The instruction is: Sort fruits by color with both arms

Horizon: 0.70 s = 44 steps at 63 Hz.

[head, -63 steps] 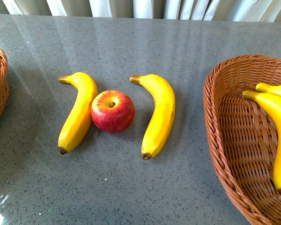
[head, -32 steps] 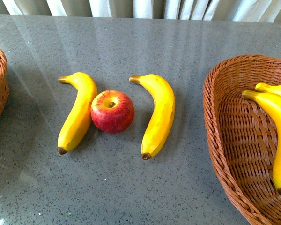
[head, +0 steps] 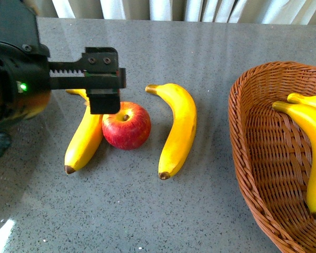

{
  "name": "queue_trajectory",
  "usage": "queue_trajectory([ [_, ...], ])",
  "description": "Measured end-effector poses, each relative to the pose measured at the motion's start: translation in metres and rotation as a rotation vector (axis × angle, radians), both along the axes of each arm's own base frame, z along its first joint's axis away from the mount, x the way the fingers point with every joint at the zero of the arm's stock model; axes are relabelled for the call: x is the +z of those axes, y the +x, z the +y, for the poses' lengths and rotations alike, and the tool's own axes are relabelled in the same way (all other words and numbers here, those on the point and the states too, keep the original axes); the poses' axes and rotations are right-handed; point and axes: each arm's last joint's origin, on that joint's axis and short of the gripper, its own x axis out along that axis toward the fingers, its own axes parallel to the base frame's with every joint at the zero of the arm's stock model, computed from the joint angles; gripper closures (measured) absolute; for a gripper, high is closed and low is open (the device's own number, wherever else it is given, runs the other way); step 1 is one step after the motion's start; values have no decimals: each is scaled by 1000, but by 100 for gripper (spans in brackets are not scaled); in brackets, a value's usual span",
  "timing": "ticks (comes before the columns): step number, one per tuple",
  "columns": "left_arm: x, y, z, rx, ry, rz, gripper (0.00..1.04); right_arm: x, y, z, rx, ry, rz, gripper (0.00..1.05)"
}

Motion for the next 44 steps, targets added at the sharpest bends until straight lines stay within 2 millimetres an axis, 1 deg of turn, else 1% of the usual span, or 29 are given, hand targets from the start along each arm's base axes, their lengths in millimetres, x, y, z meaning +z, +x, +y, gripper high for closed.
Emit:
queue_trajectory([
  [5,-7,1,-10,-28,8,17,9,0,0,0,0,0,0,9],
  [16,-12,5,-28,-90,-11,25,9,0,0,0,0,0,0,9],
  [44,-27,10,-42,-135,-11,72,9,0,0,0,0,0,0,9],
])
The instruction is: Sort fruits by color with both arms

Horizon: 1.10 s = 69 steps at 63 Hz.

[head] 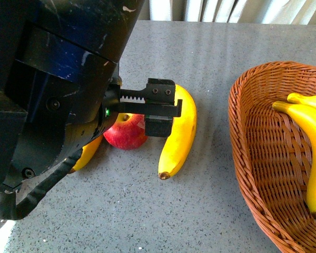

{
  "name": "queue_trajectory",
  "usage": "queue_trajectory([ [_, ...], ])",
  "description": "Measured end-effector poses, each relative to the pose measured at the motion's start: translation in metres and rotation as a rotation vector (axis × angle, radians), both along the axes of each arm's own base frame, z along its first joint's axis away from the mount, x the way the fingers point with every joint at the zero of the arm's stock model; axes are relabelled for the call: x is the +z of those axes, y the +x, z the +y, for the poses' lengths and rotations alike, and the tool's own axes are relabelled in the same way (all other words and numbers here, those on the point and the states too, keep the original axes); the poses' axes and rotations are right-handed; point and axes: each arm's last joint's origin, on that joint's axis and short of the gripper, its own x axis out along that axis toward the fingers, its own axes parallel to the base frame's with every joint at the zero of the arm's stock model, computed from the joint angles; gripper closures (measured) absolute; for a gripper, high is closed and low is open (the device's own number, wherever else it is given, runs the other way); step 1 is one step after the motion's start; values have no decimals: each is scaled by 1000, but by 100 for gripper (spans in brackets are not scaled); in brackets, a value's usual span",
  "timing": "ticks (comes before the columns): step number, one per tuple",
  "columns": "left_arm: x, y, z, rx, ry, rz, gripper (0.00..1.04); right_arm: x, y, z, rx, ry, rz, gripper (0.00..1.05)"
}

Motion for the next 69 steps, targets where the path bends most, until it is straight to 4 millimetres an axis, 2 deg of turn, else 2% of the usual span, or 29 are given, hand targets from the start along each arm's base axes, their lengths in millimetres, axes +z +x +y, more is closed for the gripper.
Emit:
queue_trajectory([
  [24,-16,5,-6,-15,-2,48,9,0,0,0,0,0,0,9],
  [69,-32,9,-10,-5,3,93,9,0,0,0,0,0,0,9],
])
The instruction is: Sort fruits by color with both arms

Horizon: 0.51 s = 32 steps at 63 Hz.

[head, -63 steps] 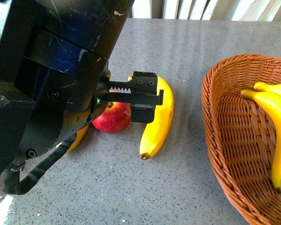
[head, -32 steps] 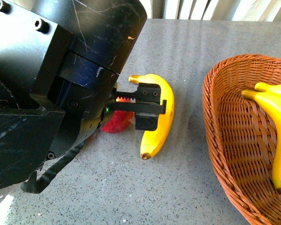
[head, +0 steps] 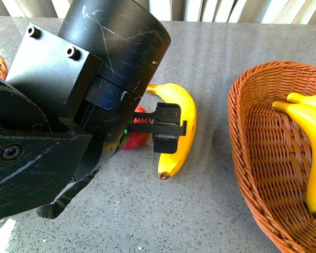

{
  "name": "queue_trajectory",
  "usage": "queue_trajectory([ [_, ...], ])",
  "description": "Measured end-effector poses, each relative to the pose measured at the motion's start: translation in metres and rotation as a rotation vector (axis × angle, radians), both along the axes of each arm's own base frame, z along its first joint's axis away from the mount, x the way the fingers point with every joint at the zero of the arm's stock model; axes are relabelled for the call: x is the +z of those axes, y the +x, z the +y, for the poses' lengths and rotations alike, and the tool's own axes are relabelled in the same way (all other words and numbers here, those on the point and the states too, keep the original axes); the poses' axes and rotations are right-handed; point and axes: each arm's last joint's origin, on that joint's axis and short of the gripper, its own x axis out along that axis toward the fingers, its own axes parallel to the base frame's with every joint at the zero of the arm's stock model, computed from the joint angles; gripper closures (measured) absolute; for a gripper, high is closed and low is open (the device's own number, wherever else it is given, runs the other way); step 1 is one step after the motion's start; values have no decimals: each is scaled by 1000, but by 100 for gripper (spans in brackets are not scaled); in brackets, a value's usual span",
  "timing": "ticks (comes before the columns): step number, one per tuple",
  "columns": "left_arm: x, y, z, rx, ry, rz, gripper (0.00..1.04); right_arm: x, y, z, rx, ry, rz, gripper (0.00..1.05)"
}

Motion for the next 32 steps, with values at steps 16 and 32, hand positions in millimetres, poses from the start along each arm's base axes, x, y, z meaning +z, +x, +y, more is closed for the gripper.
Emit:
queue_trajectory([
  [16,0,0,0,5,-2,-2,33,0,0,0,0,0,0,9],
  [32,6,-7,2,0,-8,-13,34,0,0,0,0,0,0,9],
])
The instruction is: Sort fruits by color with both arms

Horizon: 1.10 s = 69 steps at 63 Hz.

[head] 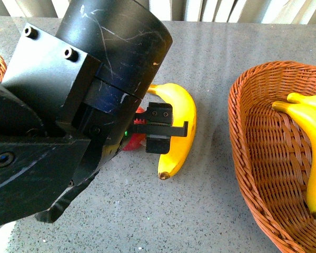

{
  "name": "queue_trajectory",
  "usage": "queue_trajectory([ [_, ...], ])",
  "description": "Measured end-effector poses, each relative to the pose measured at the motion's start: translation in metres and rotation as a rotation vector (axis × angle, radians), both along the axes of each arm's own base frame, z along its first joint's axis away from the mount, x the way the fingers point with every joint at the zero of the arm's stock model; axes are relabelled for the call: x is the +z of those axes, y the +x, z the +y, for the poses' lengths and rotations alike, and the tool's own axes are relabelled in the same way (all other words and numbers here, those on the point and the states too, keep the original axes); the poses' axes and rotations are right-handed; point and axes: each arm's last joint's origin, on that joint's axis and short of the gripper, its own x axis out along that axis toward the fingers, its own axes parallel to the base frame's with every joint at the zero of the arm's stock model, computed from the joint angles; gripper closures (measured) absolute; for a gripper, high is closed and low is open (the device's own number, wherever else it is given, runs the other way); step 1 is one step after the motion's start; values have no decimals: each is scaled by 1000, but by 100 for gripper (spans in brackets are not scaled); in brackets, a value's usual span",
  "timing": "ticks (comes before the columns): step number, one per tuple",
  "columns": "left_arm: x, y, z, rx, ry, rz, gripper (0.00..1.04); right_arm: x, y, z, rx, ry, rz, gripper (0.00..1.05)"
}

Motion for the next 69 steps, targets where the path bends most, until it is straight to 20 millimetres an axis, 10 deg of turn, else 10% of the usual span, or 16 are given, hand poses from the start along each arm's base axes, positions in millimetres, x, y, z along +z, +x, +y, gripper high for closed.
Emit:
queue_trajectory([
  [17,47,-7,34,88,-64,-128,34,0,0,0,0,0,0,9],
  [44,75,0,169,500,-29,-204,34,0,0,0,0,0,0,9],
  [69,54,4,184,560,-8,-140,34,0,0,0,0,0,0,9],
])
